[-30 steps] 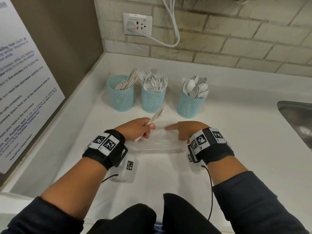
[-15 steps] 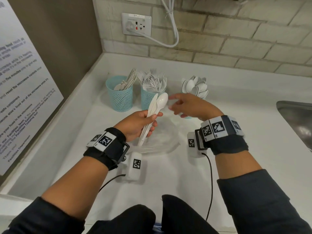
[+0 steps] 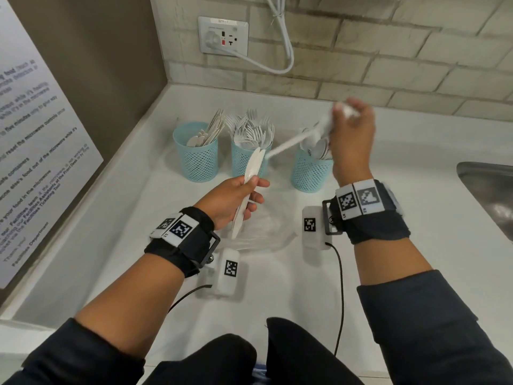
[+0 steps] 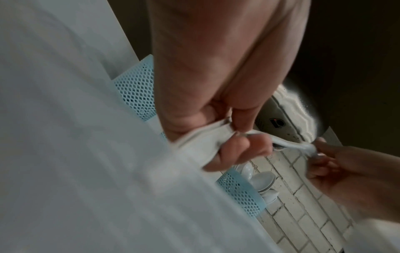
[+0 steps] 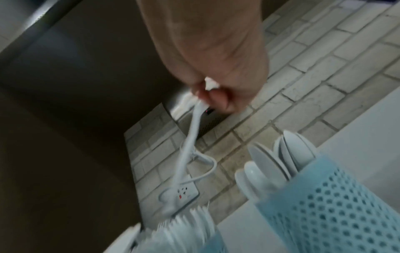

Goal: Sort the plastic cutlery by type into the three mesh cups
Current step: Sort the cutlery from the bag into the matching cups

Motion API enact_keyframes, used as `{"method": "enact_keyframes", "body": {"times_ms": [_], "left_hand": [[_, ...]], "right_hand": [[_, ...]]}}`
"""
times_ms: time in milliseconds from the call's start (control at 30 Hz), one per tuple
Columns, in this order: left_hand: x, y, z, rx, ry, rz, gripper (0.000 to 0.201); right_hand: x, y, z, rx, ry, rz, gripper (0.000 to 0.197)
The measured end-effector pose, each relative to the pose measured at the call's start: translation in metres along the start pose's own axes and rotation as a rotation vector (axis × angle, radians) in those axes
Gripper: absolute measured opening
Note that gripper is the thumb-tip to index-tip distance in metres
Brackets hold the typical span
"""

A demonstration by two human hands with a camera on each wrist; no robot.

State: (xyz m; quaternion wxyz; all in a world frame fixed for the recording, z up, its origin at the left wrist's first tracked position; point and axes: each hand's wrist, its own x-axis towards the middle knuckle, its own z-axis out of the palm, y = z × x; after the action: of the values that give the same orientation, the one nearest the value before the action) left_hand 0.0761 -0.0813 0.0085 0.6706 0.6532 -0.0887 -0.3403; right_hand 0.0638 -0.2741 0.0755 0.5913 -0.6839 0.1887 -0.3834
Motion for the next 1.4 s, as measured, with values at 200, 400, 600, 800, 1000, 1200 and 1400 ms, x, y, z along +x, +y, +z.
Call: {"method": "enact_keyframes", "body": {"times_ms": [200,400,600,800,1000,1200,1400], "left_hand": [[0.003,0.003,0.006,0.025,0.034,-0.007,0.037],[0.001,0.004,0.002,-0.087,-0.018,-0.024,0.033],[-0.002,0.003,-0.002,-0.131,-0.028,0.016,0.024],[-0.003,0.001,-0.002,-0.163,0.006,0.073,0.018],[-0.003,0.001,0.001,-0.181,0.034,0.110,0.016],[-0.005,0.002,0.004,-0.173,0.039,0.132,0.016],[-0.011,0.003,0.001,-0.111,0.071,0.121,0.024]], "right_hand": [[0.024,-0.012,-0.019,-0.206,0.230,-0.312,0.026],[0.033,0.015,-0.014,-0.494,0.015,-0.285,0.026],[0.030,0.051,-0.008,-0.849,-0.269,-0.290,0.028],[0.031,0.041,-0.001,-0.878,-0.226,-0.262,0.029],[-0.001,0.009,0.016,-0.560,-0.357,-0.452,0.021],[-0.025,0.016,0.034,-0.576,-0.826,-0.092,0.030],[-0.025,0.020,0.035,-0.240,-0.786,0.152,0.028]]}}
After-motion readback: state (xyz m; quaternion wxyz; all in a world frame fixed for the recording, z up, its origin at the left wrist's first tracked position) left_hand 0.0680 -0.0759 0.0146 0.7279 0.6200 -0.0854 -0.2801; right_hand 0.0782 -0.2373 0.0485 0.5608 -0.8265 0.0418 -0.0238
